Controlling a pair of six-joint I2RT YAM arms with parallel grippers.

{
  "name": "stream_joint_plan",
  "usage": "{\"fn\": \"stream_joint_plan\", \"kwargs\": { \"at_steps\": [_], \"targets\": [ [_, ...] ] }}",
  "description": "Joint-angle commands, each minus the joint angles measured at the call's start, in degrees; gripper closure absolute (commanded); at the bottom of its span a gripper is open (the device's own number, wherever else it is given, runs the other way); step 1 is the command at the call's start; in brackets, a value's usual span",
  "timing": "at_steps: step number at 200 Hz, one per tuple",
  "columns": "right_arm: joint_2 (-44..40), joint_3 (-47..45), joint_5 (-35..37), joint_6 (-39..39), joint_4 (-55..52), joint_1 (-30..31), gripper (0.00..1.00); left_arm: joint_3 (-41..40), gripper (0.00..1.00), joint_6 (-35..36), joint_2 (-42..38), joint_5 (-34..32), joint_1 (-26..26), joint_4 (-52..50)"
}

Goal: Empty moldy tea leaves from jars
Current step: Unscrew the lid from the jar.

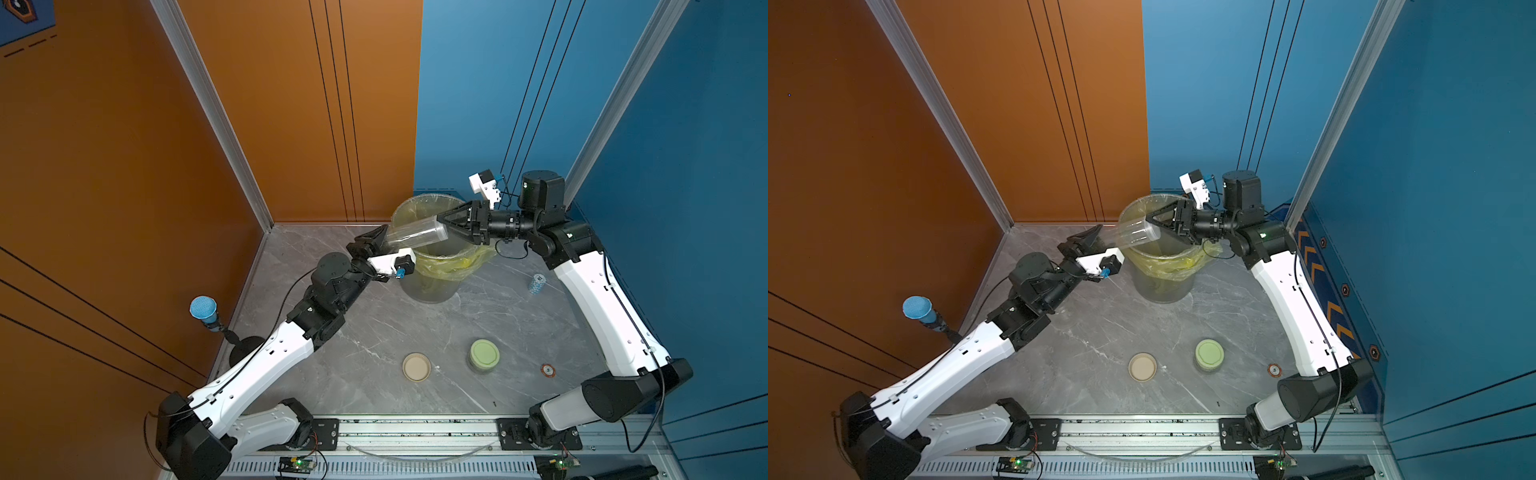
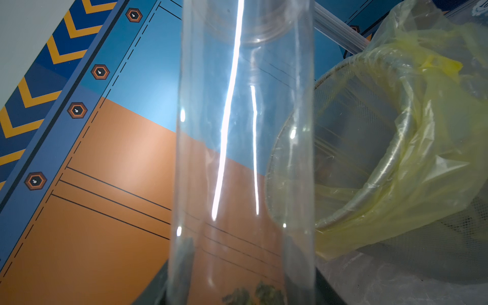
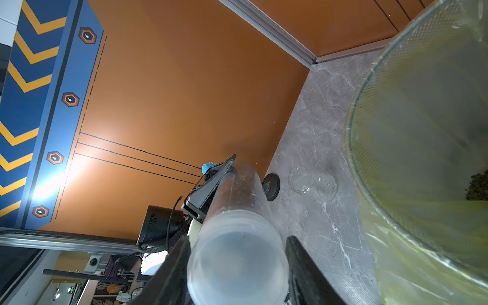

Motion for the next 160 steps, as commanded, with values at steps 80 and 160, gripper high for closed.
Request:
{"fn": "stream_joint_plan", "kwargs": {
  "at_steps": [80,160],
  "targets": [
    [0.3,4.8,-5.8,-21.2,-10.8,1.8,0.79,9.2,0.70,-16.1,-2.2,13.5,0.6,-20.7],
    [-8.4,-1.9,0.3,-54.6,-18.1,8.2,0.82,16.0,0.69,-36.1,-2.7,38.7,8.9,-31.0]
  ]
}}
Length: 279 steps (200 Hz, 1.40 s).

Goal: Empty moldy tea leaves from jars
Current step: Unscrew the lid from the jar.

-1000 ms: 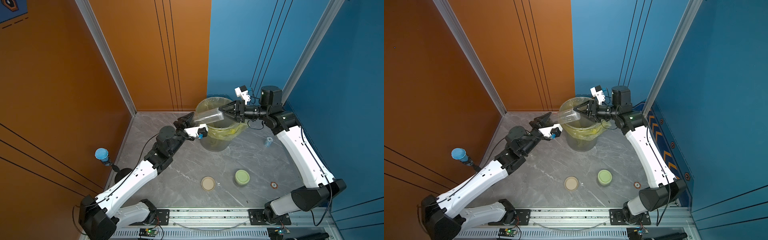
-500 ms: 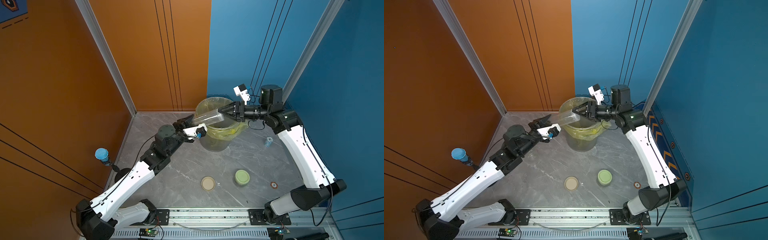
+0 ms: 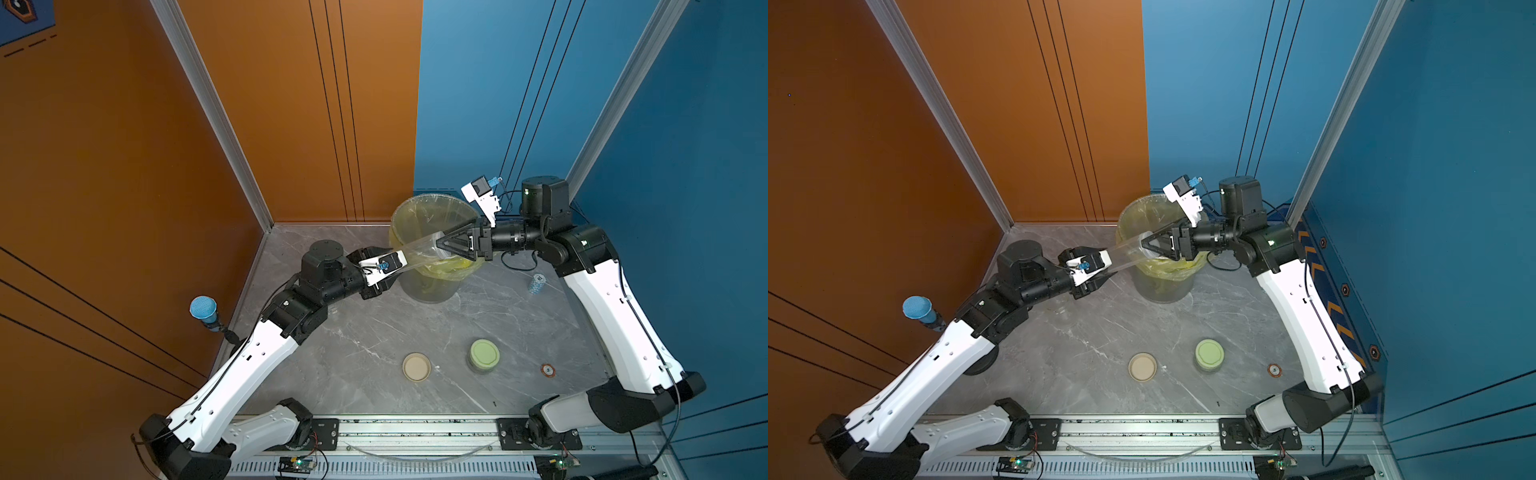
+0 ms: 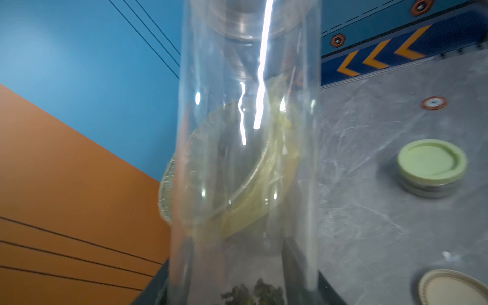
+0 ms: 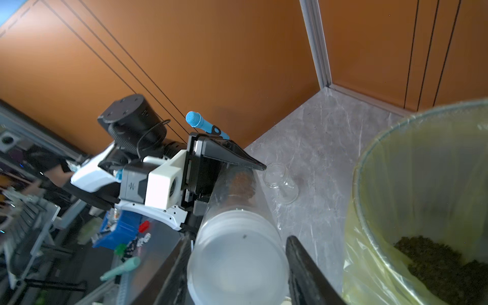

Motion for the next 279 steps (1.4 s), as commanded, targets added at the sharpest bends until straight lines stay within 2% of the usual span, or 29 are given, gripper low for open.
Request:
{"fn": "stream_joint_plan", "kwargs": {
  "at_steps": [1,39,58,70,82,93,101,105,114,143,161,173,209,225,247,279],
  "targets": [
    [-3.5,-3.3,-0.3,-14.9,-6.2,3.3,0.82,4.9,0.69,-12.9,-0.7,12.1,3.3,1.7],
    [-4.5,-5.9,-4.7,-22.3,-6.2,3.1,0.87,7.4,0.69,-26.0,0.7,28.3,9.5,4.7],
    [-4.2,-6.0,-4.7,-23.9,-6.3,2.9,0.88,7.8,0.69,-29.8,1.2,32.3,10.9,7.5],
    [-3.6,-5.4,-4.5,-23.7,-6.2,2.6,0.86,8.1,0.69,-29.4,1.4,31.9,11.1,7.2],
    [-3.0,-4.3,-4.8,-22.7,-6.1,2.0,0.77,7.8,0.69,-27.7,1.2,30.0,11.1,6.6],
    [-2.6,-4.2,-4.7,-21.3,-5.3,1.6,0.63,7.5,0.70,-25.8,1.1,27.5,11.0,6.0],
    [-2.4,-4.3,-3.8,-20.2,-4.5,1.5,0.58,7.2,0.70,-24.5,0.9,25.9,11.0,6.0],
    [-2.3,-4.3,-3.4,-20.0,-4.4,1.4,0.52,7.1,0.71,-23.6,0.9,25.2,10.8,6.0],
    [-2.4,-4.3,-2.3,-19.5,-4.0,1.3,0.32,6.6,0.71,-21.9,0.8,23.3,10.5,3.7],
    [-3.1,-4.8,-0.4,-15.6,0.2,0.7,0.01,5.2,0.71,-17.6,0.7,18.3,9.3,3.5],
    [-4.0,-6.1,-0.4,-11.3,4.1,-0.2,0.00,4.1,0.71,-14.5,0.5,14.0,7.7,3.9],
    [-4.6,-7.1,-1.6,-5.2,8.1,-1.4,0.00,3.2,0.71,-12.3,0.3,10.9,6.6,4.6],
    [-0.8,-4.2,-4.5,21.7,13.5,-5.6,0.00,0.1,0.70,-3.1,-0.7,-2.0,2.0,9.1],
    [0.6,-4.3,-4.0,31.1,15.3,-6.3,0.00,-1.1,0.70,2.1,-0.6,-8.3,-0.6,11.2],
    [0.3,-4.7,-3.5,36.3,15.4,-6.7,0.00,-3.1,0.70,8.6,-0.4,-16.4,-3.4,15.9],
    [-1.4,-8.8,-5.1,42.3,20.0,-7.3,0.00,-5.6,0.71,14.0,-0.4,-22.1,-4.7,22.0]
  ]
}}
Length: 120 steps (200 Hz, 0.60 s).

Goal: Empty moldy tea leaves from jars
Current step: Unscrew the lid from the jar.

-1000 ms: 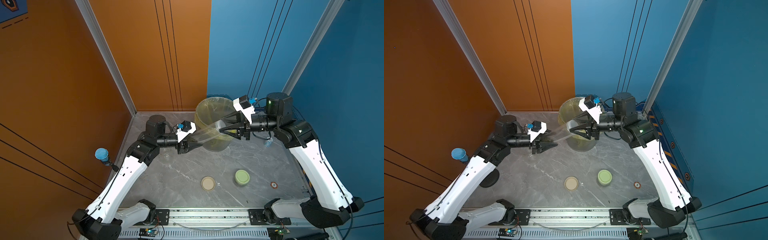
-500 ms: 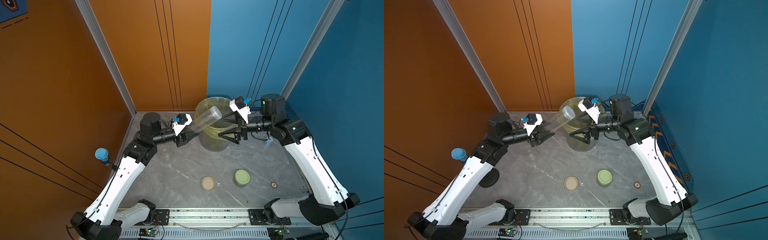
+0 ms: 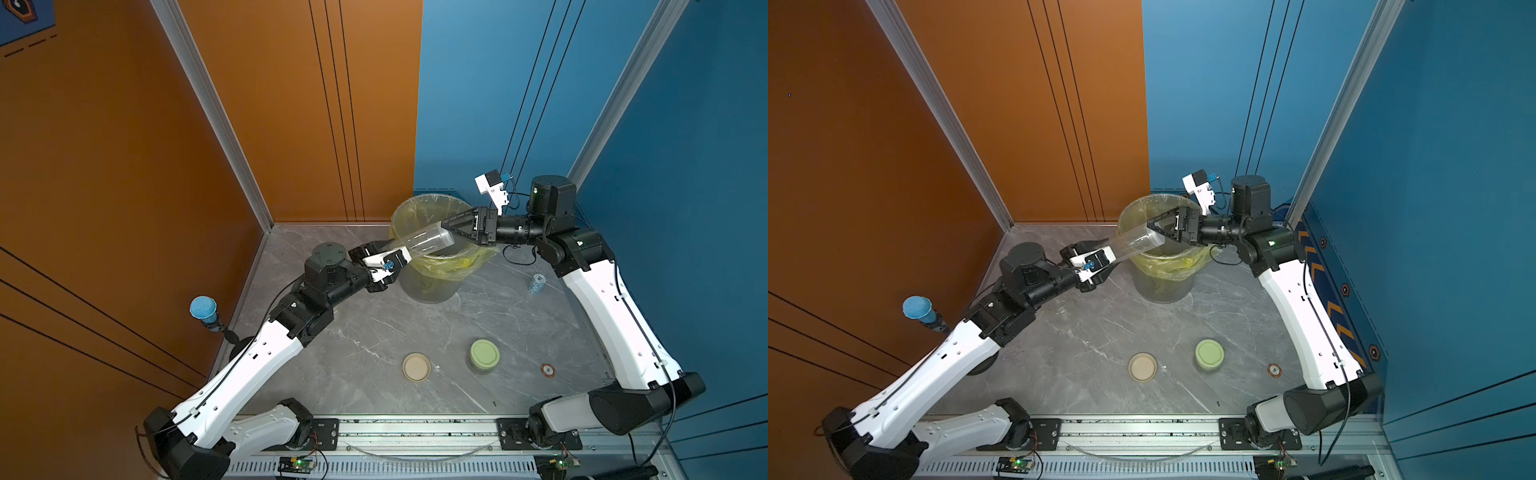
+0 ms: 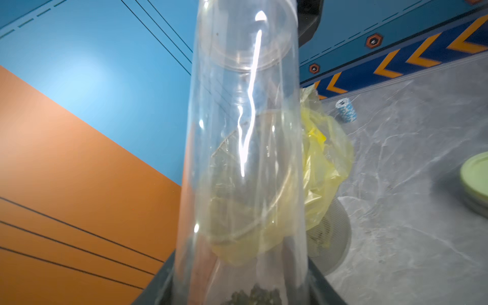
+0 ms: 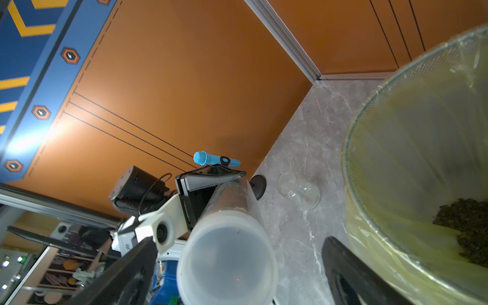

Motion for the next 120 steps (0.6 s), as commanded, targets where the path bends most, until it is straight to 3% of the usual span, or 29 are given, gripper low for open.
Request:
{"fn": "stream_joint_plan", "kwargs": {
  "at_steps": [1,23,41,61,120],
  "targets": [
    [-1.9,-2.3,-2.4,9.6,5.6,-0.4,0.00,-1.5,0.71,7.4,-0.9,-8.8,-0.8,8.3],
    [-2.0,-2.8,-3.4,9.9,5.6,-0.5,0.00,-2.1,0.71,10.1,-0.8,-10.2,-1.1,10.0],
    [-1.7,-2.2,-3.8,9.6,4.8,-0.5,0.09,-2.0,0.71,10.9,-0.7,-10.3,-1.2,10.1],
    [-0.9,-1.4,-3.8,8.8,4.0,-0.4,0.11,-2.0,0.71,11.0,-0.9,-9.7,-1.3,10.0],
    [3.3,2.3,-3.8,9.3,4.8,-0.2,0.15,-1.7,0.71,11.1,-1.1,-9.0,-1.8,8.9]
  ]
}}
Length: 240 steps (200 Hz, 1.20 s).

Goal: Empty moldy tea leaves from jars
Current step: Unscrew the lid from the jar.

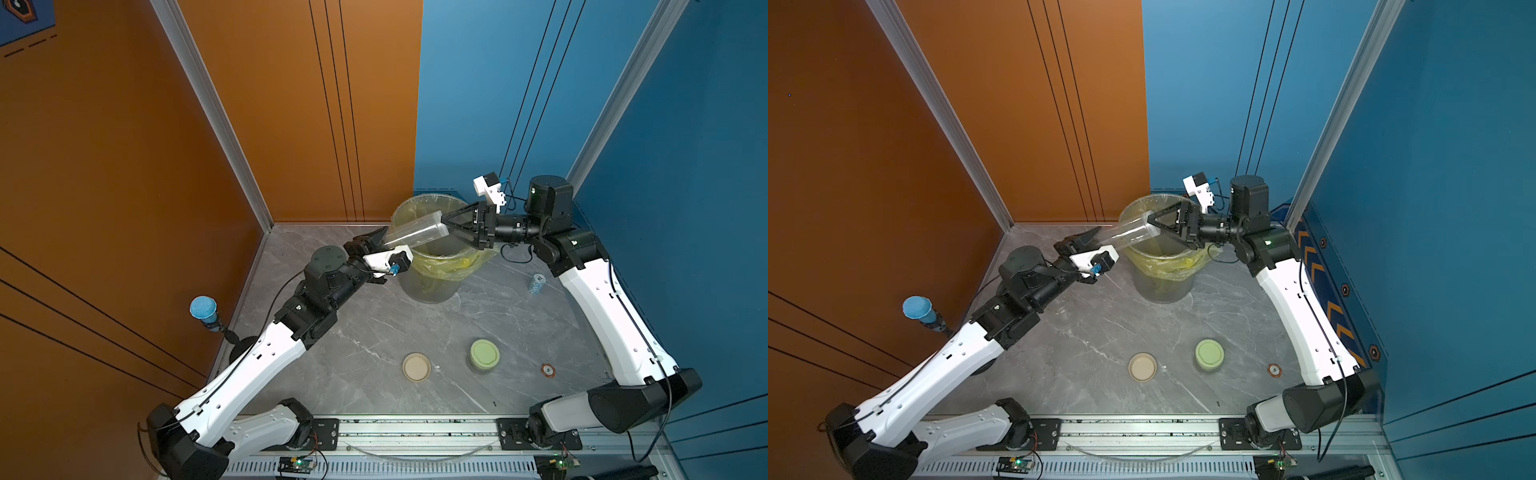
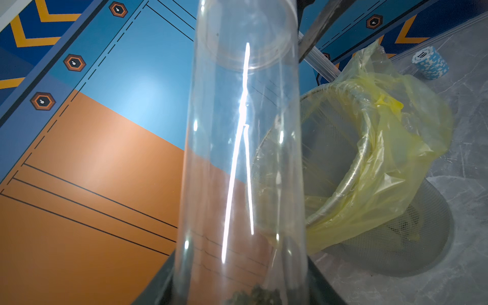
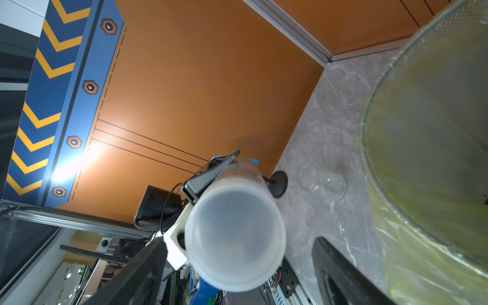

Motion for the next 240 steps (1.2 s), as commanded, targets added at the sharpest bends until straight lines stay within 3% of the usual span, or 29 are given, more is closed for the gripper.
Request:
{"fn": "stream_joint_plan", "kwargs": {
  "at_steps": [1,35,73,85,116,133,163,198,240],
  "targets": [
    [1.6,2.5,-1.2,0.8,1.7,-0.1,0.16,0.0,0.71,0.3,-1.1,-0.5,-0.7,1.1],
    [3.4,5.3,-1.7,1.3,1.8,-0.2,0.26,0.1,0.71,0.3,-1.2,0.0,-0.9,0.8],
    [4.2,5.7,-2.4,1.9,2.7,-0.1,0.48,0.3,0.71,0.2,-1.0,0.1,-1.0,0.2],
    [4.0,5.4,-2.5,1.3,2.3,0.1,0.46,0.6,0.71,0.1,-0.9,0.2,-1.0,-0.1],
    [2.6,4.2,-2.6,-1.2,1.0,0.5,0.20,0.9,0.71,-0.2,-0.6,0.5,-0.9,-0.6],
    [2.1,3.6,-3.0,-1.7,0.9,0.6,0.17,1.0,0.71,-0.3,-0.6,0.5,-0.9,-0.6],
    [1.5,3.3,-3.1,-1.9,0.8,0.5,0.27,1.2,0.71,-0.7,-0.7,0.6,-0.9,-0.6],
    [0.4,0.9,-3.3,-2.7,0.9,0.5,0.30,1.6,0.71,-1.2,-1.0,0.7,-0.9,-1.3],
    [-0.1,0.5,-3.4,-3.2,1.0,0.6,0.48,2.3,0.71,-2.2,-1.0,1.6,-0.9,-2.8]
  ]
}}
